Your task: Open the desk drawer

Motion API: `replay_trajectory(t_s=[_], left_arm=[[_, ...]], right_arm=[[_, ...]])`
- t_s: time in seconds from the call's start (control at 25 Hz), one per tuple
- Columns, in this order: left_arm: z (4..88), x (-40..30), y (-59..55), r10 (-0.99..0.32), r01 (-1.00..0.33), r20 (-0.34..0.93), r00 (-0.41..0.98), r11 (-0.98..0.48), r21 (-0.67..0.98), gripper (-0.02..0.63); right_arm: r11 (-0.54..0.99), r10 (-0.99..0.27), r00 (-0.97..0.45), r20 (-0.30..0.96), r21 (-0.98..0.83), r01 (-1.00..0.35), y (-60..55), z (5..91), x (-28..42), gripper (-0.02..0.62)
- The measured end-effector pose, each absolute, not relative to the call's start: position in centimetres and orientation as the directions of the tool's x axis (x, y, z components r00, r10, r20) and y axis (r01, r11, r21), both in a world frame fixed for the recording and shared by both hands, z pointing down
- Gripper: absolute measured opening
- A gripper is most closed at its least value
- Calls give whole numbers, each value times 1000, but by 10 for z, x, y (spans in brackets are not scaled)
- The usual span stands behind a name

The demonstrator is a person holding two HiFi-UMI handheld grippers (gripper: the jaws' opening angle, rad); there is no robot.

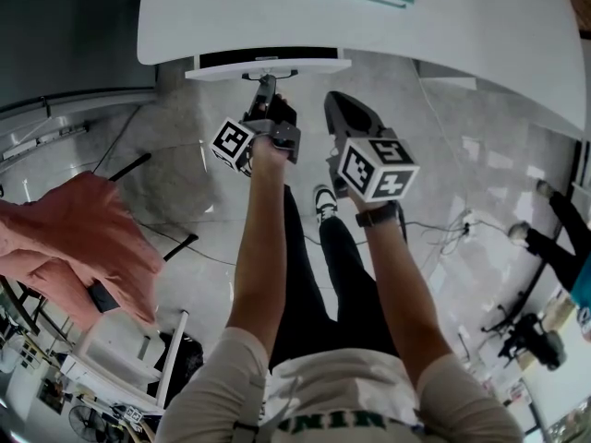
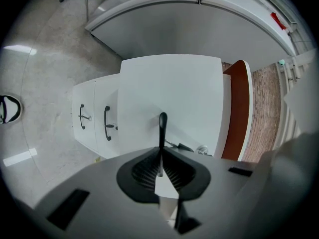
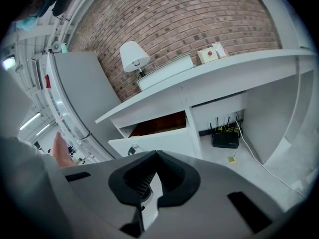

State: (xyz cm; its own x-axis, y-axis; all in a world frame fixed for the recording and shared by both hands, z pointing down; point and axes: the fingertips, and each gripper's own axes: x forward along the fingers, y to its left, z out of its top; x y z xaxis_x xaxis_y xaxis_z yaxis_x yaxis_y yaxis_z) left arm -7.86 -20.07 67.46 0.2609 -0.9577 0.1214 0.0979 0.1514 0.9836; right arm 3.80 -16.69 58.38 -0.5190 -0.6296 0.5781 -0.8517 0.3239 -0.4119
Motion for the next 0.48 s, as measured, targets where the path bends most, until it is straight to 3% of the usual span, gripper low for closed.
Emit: replay_trajectory(t_s=[0.48], left_arm=[[673, -76, -183, -957, 116, 136, 255, 170, 979, 18]], right_arm=[[317, -643, -512, 569, -412, -855, -153, 585, 41, 2]])
